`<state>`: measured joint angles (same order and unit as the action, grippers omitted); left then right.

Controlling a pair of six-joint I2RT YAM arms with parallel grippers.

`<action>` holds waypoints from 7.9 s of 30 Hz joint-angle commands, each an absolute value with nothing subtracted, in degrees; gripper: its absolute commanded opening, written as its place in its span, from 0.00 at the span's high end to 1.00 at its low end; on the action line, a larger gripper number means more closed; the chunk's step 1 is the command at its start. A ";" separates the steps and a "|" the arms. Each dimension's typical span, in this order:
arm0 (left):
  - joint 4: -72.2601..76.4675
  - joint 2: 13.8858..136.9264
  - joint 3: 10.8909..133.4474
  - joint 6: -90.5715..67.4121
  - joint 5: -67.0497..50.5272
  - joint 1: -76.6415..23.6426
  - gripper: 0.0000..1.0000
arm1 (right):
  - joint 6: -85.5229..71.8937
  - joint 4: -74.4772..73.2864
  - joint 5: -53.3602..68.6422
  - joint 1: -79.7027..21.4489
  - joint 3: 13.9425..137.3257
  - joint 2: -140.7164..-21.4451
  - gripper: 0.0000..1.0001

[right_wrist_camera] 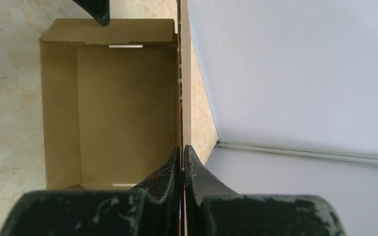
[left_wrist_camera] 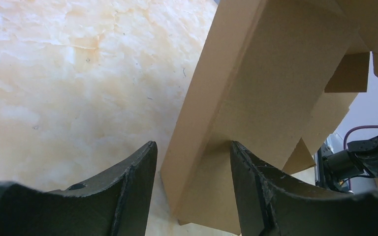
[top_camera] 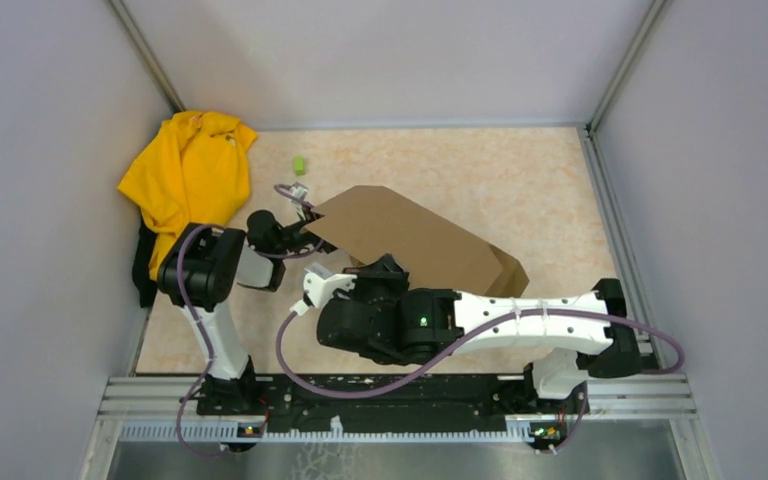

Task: Fold the paper box

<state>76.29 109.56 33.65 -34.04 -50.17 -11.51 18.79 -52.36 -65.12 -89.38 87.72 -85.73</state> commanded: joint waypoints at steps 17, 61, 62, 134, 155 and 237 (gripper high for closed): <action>81.20 102.55 26.10 -32.26 -47.57 -11.95 0.37 | 10.36 -56.95 -69.12 -94.83 88.33 -90.97 1.00; 102.57 104.60 12.95 -37.20 -48.05 -14.73 0.36 | -8.14 -62.10 -64.86 -102.57 90.57 -91.47 1.00; 102.58 104.47 12.92 -37.06 -47.88 -14.95 0.36 | -8.25 -61.65 -64.60 -102.57 90.27 -90.96 1.00; 50.68 72.02 13.82 -19.78 -16.18 -19.78 0.31 | -5.18 -54.49 -49.22 -94.04 84.01 -75.10 1.00; 55.19 72.45 13.21 -21.39 -9.62 -17.84 0.31 | -4.64 -54.95 -49.70 -93.69 82.69 -72.72 1.00; -9.72 96.31 52.09 -29.60 8.42 -31.47 0.81 | -8.53 -29.91 -14.27 -28.76 61.07 -53.48 0.39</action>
